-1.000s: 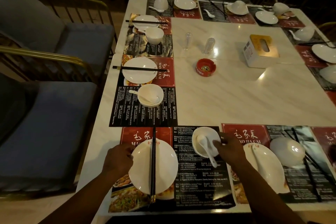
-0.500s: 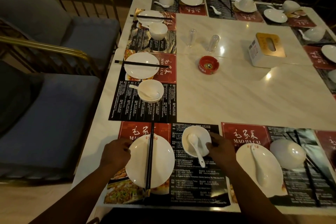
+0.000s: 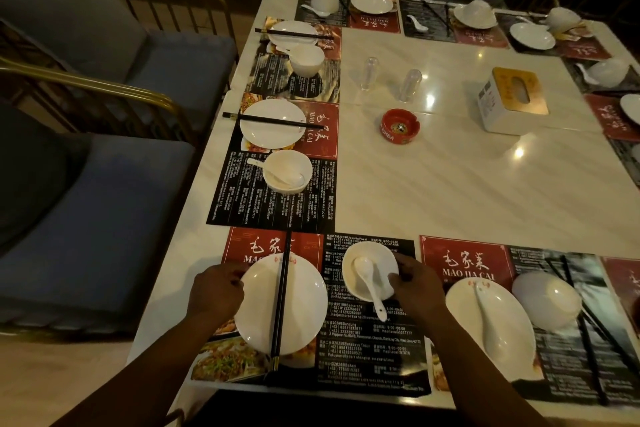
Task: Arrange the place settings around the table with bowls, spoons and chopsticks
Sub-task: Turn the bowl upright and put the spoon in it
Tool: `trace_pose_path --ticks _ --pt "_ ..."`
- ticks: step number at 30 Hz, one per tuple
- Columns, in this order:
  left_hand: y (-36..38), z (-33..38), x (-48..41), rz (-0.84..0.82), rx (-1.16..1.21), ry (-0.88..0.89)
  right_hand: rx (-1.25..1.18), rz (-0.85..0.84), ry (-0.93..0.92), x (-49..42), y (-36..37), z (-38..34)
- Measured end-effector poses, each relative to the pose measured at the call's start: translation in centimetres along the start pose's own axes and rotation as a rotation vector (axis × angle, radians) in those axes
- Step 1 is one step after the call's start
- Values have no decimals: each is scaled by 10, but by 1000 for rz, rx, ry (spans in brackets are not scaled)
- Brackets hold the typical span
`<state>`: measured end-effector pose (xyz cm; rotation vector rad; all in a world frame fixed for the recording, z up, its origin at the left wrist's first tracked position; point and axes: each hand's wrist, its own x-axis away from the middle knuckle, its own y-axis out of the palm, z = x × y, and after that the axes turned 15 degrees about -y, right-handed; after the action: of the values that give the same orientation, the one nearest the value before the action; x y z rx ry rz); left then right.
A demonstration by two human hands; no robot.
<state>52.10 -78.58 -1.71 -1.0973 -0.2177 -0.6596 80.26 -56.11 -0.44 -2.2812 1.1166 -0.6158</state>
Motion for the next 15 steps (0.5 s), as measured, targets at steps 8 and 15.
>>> trace_pose_path --ticks 8,15 --pt "0 0 1 -5 10 -9 -21 -2 1 3 0 0" --pt "0 3 3 8 3 -27 -53 -1 2 2 -1 1"
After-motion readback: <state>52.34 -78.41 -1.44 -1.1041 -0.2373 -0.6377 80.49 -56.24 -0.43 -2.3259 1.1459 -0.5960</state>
